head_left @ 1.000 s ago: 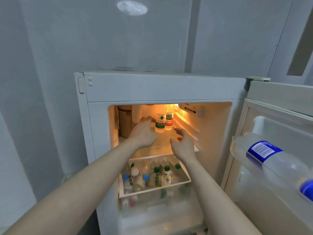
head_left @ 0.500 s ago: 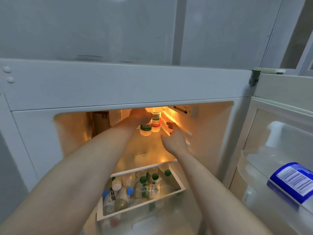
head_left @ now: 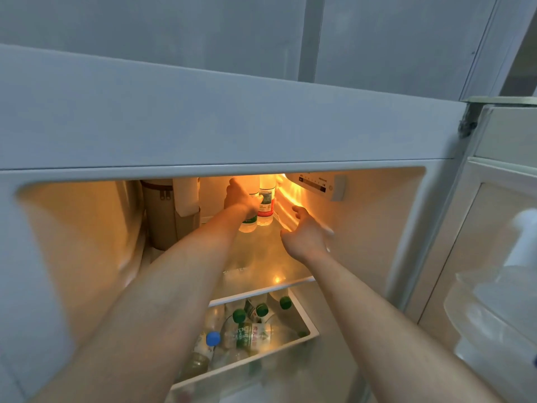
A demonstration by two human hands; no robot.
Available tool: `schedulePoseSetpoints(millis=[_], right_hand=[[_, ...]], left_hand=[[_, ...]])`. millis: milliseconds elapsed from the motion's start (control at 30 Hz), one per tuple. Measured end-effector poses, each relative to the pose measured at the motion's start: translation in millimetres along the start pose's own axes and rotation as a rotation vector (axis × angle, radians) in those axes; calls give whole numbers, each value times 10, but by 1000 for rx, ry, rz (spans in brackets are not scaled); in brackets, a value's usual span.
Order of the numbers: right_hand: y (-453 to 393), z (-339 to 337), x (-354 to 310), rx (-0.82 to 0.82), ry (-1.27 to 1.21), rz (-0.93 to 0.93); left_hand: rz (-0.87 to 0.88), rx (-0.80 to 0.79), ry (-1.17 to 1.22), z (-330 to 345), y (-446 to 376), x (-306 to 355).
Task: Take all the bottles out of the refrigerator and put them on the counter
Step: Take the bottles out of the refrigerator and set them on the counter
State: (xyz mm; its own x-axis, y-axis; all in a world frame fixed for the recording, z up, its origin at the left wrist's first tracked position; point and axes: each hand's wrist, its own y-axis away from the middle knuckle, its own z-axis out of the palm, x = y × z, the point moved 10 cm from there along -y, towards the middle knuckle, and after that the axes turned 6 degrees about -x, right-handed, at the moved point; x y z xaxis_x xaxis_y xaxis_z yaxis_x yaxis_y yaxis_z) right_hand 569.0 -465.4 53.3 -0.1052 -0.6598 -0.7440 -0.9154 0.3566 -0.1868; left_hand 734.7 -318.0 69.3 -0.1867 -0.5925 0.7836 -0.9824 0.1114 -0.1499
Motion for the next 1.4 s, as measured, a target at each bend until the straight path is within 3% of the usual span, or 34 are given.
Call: schedulePoseSetpoints(millis=[400, 533, 900, 1100, 1267, 1400], right_hand=[[-388, 106, 213, 13, 111, -10], [-553, 185, 183, -7, 48, 23], [-1234, 535, -16, 33, 2, 19], [-1450, 670, 31, -21, -17, 75], [-1616, 699, -15, 85, -204, 98], [-1597, 697, -11, 129, -143, 68]], left_hand=[[70, 88, -102, 86, 50, -168], [82, 111, -111, -30, 330, -211], [125, 43, -44, -318, 991, -381], [114, 60, -8, -383, 1113, -473], [101, 32, -11, -384, 1072, -460], [86, 38, -35, -399, 1076, -476]])
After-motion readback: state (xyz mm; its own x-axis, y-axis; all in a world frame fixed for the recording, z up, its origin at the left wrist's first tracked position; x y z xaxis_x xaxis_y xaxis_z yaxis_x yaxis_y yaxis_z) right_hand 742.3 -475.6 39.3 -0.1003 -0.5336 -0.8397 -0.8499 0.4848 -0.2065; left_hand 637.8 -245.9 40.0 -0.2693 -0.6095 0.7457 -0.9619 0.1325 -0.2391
